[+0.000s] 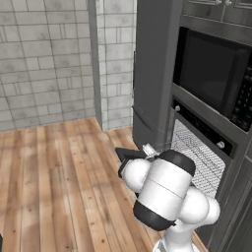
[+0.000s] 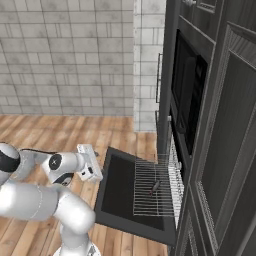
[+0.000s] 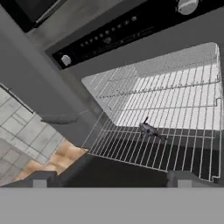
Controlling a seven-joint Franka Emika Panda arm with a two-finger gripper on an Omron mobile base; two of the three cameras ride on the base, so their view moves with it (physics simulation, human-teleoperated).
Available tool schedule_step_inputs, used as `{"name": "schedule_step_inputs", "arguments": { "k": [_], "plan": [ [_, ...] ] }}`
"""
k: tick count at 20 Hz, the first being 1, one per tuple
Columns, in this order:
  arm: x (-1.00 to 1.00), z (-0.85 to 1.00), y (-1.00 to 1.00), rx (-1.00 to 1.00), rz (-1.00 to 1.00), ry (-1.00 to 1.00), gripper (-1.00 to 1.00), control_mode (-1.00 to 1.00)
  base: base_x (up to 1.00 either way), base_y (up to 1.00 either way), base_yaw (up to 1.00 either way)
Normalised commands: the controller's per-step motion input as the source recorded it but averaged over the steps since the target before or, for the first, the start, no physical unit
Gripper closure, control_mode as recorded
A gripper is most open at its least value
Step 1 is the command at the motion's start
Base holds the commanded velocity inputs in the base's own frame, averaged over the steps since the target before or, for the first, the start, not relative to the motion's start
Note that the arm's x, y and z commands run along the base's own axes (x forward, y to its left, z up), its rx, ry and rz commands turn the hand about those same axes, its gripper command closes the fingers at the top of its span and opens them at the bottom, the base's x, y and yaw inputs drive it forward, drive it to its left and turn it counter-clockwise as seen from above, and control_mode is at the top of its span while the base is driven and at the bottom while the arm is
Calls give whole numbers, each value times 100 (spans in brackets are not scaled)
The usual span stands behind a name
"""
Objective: Place the fish on the bottom rack of the oven, and slide the tray back inside. Close the oven door.
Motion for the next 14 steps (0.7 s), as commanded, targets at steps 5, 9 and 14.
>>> {"name": "schedule_step_inputs", "arguments": {
  "k": [5,9,14],
  "plan": [
    [0,100,63,33,-20,3,-100,-100,0,0,0],
    [0,100,51,40,-18,2,-100,-100,0,0,0],
    [0,100,55,37,-16,0,-100,-100,0,0,0]
  ]
}}
